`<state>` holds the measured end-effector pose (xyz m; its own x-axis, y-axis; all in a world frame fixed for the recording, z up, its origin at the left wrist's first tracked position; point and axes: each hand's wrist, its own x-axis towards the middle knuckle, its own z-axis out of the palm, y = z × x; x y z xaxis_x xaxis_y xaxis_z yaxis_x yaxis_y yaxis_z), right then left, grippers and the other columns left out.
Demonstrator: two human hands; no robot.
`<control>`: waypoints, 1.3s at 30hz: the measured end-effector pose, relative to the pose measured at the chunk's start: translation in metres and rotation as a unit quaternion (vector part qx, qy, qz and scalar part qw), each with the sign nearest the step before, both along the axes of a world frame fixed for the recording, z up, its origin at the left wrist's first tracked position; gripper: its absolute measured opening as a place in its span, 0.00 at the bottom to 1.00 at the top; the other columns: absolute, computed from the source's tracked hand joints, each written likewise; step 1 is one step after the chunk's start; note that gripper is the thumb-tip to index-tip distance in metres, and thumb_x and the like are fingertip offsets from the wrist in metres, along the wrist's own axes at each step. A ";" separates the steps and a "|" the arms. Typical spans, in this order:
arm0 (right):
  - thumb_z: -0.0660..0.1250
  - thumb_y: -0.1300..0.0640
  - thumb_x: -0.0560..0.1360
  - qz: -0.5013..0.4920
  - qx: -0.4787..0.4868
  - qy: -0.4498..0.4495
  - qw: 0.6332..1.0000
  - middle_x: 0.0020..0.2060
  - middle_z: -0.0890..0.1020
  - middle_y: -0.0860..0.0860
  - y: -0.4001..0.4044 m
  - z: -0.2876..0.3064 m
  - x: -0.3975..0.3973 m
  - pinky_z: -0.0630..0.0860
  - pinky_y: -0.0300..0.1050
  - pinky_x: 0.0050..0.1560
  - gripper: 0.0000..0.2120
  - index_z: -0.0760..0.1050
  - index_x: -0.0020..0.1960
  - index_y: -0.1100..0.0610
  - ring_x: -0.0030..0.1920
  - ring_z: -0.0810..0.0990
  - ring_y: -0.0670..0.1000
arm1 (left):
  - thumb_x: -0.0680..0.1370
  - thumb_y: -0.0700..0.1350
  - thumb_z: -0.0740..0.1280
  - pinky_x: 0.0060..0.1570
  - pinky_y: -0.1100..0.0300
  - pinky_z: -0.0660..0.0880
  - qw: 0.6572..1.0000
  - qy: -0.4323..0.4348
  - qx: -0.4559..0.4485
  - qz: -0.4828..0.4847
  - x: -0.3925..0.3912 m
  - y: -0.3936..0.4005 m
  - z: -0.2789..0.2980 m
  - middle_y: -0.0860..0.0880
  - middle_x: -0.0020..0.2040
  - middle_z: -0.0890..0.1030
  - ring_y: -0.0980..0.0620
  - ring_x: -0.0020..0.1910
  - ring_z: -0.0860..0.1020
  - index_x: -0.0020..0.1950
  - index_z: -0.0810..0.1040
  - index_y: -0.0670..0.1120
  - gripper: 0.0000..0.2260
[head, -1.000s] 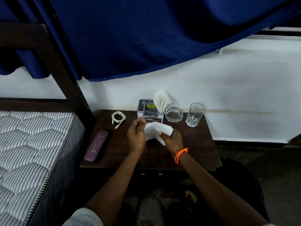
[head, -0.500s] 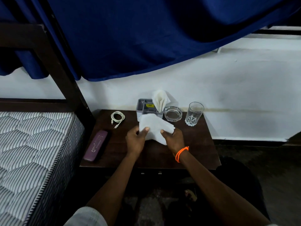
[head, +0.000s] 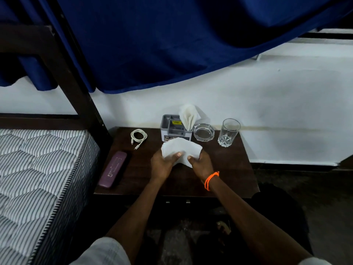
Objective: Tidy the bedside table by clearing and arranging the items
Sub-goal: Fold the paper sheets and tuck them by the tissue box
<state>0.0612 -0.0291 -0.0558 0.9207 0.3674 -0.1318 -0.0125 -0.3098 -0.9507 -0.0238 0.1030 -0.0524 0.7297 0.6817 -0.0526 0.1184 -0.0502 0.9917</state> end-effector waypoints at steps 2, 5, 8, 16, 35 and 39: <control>0.69 0.63 0.70 -0.002 -0.011 0.021 1.000 0.52 0.85 0.50 -0.003 -0.005 -0.002 0.79 0.57 0.61 0.18 0.80 0.59 0.53 0.55 0.84 0.51 | 0.69 0.49 0.82 0.55 0.60 0.80 0.999 0.037 -0.008 -0.023 -0.003 0.000 -0.008 0.57 0.49 0.86 0.56 0.53 0.84 0.56 0.83 0.54 0.17; 0.70 0.60 0.70 0.003 -0.011 0.028 1.000 0.52 0.86 0.51 -0.003 -0.003 -0.002 0.79 0.58 0.61 0.17 0.81 0.58 0.53 0.55 0.84 0.52 | 0.72 0.49 0.80 0.48 0.67 0.78 0.997 0.063 0.014 -0.038 -0.004 -0.001 -0.003 0.61 0.44 0.84 0.54 0.50 0.84 0.53 0.83 0.54 0.12; 0.70 0.59 0.73 0.005 -0.037 -0.005 0.999 0.59 0.84 0.55 0.002 0.013 -0.004 0.76 0.49 0.63 0.19 0.78 0.64 0.56 0.60 0.81 0.53 | 0.77 0.49 0.75 0.40 0.78 0.72 0.997 0.069 0.041 -0.018 -0.004 -0.001 0.008 0.55 0.47 0.85 0.55 0.50 0.82 0.59 0.85 0.46 0.12; 0.72 0.57 0.74 -0.002 -0.150 -0.112 0.982 0.56 0.84 0.59 -0.009 0.042 -0.012 0.66 0.35 0.47 0.18 0.79 0.62 0.62 0.58 0.81 0.58 | 0.80 0.51 0.71 0.47 0.64 0.70 0.983 0.136 0.120 -0.031 -0.012 0.008 0.025 0.42 0.55 0.86 0.46 0.56 0.83 0.60 0.84 0.41 0.16; 0.67 0.60 0.77 0.028 -0.091 -0.193 0.977 0.40 0.84 0.54 0.060 0.131 0.007 0.80 0.47 0.47 0.05 0.81 0.51 0.59 0.45 0.84 0.58 | 0.79 0.54 0.71 0.48 0.57 0.76 0.969 0.167 0.169 -0.070 0.036 0.069 0.129 0.44 0.55 0.84 0.45 0.54 0.81 0.61 0.80 0.38 0.20; 0.67 0.59 0.76 -0.005 -0.109 -0.206 0.972 0.38 0.83 0.55 0.082 0.136 0.025 0.78 0.48 0.45 0.05 0.78 0.47 0.60 0.44 0.82 0.60 | 0.82 0.52 0.68 0.44 0.58 0.73 0.968 0.172 0.171 -0.060 0.060 0.080 0.144 0.39 0.60 0.82 0.42 0.56 0.81 0.62 0.79 0.36 0.20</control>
<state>0.0860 0.0531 0.0804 0.9150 0.3630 0.1760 0.3521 -0.5056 -0.7877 0.0360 0.1835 0.0913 0.7838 0.6141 -0.0926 0.4113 -0.4016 0.8183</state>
